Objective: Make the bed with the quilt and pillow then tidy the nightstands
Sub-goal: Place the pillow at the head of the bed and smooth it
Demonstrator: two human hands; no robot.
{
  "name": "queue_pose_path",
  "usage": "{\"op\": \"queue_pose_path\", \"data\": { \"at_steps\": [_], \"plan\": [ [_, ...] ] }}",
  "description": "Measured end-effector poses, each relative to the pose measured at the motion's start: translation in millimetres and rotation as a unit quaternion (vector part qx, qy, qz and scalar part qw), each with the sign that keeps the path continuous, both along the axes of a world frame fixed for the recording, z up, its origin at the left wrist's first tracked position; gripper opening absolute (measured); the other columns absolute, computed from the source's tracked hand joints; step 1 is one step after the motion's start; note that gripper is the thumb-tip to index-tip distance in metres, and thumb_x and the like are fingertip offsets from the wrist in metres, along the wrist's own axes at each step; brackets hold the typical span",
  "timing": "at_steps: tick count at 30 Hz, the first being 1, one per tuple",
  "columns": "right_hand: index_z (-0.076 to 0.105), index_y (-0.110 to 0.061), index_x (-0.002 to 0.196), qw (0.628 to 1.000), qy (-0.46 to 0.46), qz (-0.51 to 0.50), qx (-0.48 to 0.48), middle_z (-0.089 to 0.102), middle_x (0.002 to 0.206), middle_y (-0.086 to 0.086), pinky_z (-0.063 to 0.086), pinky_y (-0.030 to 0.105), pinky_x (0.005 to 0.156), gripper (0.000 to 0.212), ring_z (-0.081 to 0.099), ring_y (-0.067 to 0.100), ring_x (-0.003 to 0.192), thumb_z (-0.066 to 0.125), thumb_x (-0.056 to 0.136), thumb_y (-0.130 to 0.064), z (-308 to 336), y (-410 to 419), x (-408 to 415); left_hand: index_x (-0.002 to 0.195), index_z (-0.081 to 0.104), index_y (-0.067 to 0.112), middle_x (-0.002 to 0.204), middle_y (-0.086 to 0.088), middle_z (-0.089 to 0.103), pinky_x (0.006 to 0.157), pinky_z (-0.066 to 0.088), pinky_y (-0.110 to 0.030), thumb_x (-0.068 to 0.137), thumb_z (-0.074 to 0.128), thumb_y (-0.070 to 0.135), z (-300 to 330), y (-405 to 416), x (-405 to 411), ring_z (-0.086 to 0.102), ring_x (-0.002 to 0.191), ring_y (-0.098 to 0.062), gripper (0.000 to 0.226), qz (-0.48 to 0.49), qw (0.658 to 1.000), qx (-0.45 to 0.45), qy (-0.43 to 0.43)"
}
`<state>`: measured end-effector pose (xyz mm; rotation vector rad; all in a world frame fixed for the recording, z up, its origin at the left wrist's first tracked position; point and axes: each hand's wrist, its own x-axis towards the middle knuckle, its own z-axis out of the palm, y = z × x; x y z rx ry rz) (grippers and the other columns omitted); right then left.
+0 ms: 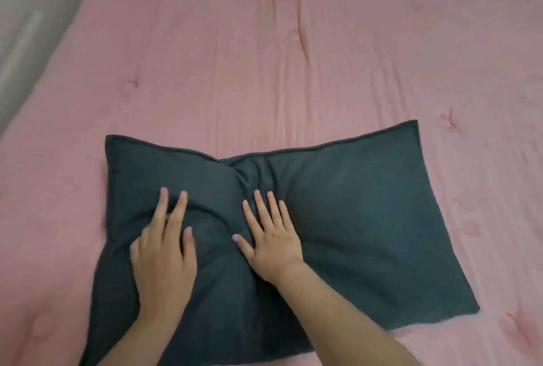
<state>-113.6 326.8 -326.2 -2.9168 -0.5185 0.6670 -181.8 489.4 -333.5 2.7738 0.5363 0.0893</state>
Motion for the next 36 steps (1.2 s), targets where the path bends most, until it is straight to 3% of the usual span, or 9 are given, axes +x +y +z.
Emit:
{"op": "queue_pose_path", "data": {
  "at_steps": [2, 6, 10, 15, 20, 26, 30, 33, 36],
  "plan": [
    [-0.016, -0.028, 0.154, 0.995, 0.016, -0.063, 0.070, -0.029, 0.159, 0.002, -0.013, 0.050, 0.120, 0.071, -0.030, 0.028, 0.145, 0.016, 0.099, -0.061, -1, 26, 9, 0.147, 0.036, 0.030, 0.161, 0.001, 0.019, 0.105, 0.028, -0.051, 0.095, 0.052, 0.022, 13, 23, 1, 0.037, 0.136, -0.029, 0.055, 0.075, 0.995, -0.034, -0.061],
    [0.017, -0.027, 0.154, 0.920, -0.220, -0.031, 0.322, -0.005, 0.162, -0.002, 0.002, 0.049, 0.123, 0.060, -0.012, 0.027, 0.151, 0.036, 0.098, -0.035, 64, 69, 17, 0.151, 0.021, 0.037, 0.162, 0.000, 0.012, 0.116, 0.021, -0.056, 0.102, 0.038, 0.030, -14, 50, -1, 0.016, 0.148, -0.025, 0.052, 0.130, 0.985, -0.110, -0.019],
    [0.005, -0.027, 0.157, 0.993, -0.048, 0.039, 0.099, -0.014, 0.162, 0.001, 0.009, 0.049, 0.121, 0.060, -0.007, 0.028, 0.151, 0.018, 0.102, -0.048, -16, 53, 8, 0.152, 0.010, 0.043, 0.163, 0.001, 0.004, 0.119, 0.014, -0.052, 0.101, 0.037, 0.032, -26, 26, -3, 0.005, 0.150, -0.021, 0.058, 0.165, 0.976, -0.141, 0.029],
    [0.029, -0.010, 0.151, 0.893, -0.229, -0.002, 0.388, 0.023, 0.160, 0.010, 0.009, 0.052, 0.122, 0.056, 0.004, 0.025, 0.151, 0.040, 0.096, -0.016, 64, 57, 23, 0.153, 0.000, 0.039, 0.163, -0.002, -0.003, 0.121, 0.007, -0.046, 0.101, 0.027, 0.040, -33, 16, -6, -0.001, 0.150, -0.021, 0.058, 0.179, 0.973, -0.138, 0.053],
    [0.007, -0.015, 0.157, 0.991, -0.051, 0.111, 0.060, -0.002, 0.165, 0.006, 0.009, 0.045, 0.123, 0.061, -0.012, 0.023, 0.151, 0.023, 0.103, -0.037, -14, 13, -2, 0.155, 0.007, 0.030, 0.163, -0.007, 0.005, 0.118, 0.017, -0.049, 0.098, 0.030, 0.042, -43, 19, -21, 0.008, 0.150, -0.029, 0.062, 0.130, 0.987, -0.077, 0.060],
    [0.034, -0.019, 0.149, 0.901, -0.343, -0.040, 0.262, 0.021, 0.160, 0.006, 0.009, 0.055, 0.120, 0.059, 0.006, 0.035, 0.150, 0.040, 0.092, -0.034, 73, -7, 18, 0.154, -0.007, 0.023, 0.162, -0.012, -0.001, 0.120, 0.013, -0.048, 0.098, 0.016, 0.047, -56, 27, -15, 0.004, 0.150, -0.031, 0.066, 0.125, 0.982, -0.069, 0.121],
    [-0.002, -0.024, 0.156, 0.999, -0.042, 0.006, -0.034, -0.014, 0.163, 0.000, -0.004, 0.046, 0.122, 0.073, -0.008, 0.030, 0.151, 0.018, 0.097, -0.062, -14, -49, 6, 0.155, -0.008, 0.022, 0.162, -0.013, -0.004, 0.120, 0.011, -0.047, 0.094, 0.007, 0.050, -51, 16, -24, 0.004, 0.150, -0.031, 0.068, 0.096, 0.987, -0.018, 0.124],
    [-0.001, -0.023, 0.157, 0.979, -0.146, -0.016, 0.141, -0.008, 0.164, -0.004, -0.006, 0.048, 0.122, 0.071, -0.021, 0.022, 0.149, 0.025, 0.099, -0.055, 49, -36, 38, 0.154, -0.004, 0.015, 0.161, -0.018, 0.004, 0.119, 0.017, -0.052, 0.090, 0.009, 0.049, -58, 15, -24, 0.011, 0.148, -0.036, 0.073, 0.117, 0.983, -0.008, 0.143],
    [0.024, -0.009, 0.152, 0.918, -0.279, -0.078, 0.270, 0.012, 0.162, 0.005, 0.002, 0.049, 0.122, 0.058, 0.004, 0.031, 0.151, 0.033, 0.099, -0.031, 74, -63, 43, 0.154, 0.005, 0.007, 0.159, -0.024, 0.007, 0.119, 0.012, -0.053, 0.090, 0.019, 0.036, -48, 0, -4, 0.010, 0.147, -0.041, 0.072, 0.144, 0.980, -0.023, 0.135]
  ]
}}
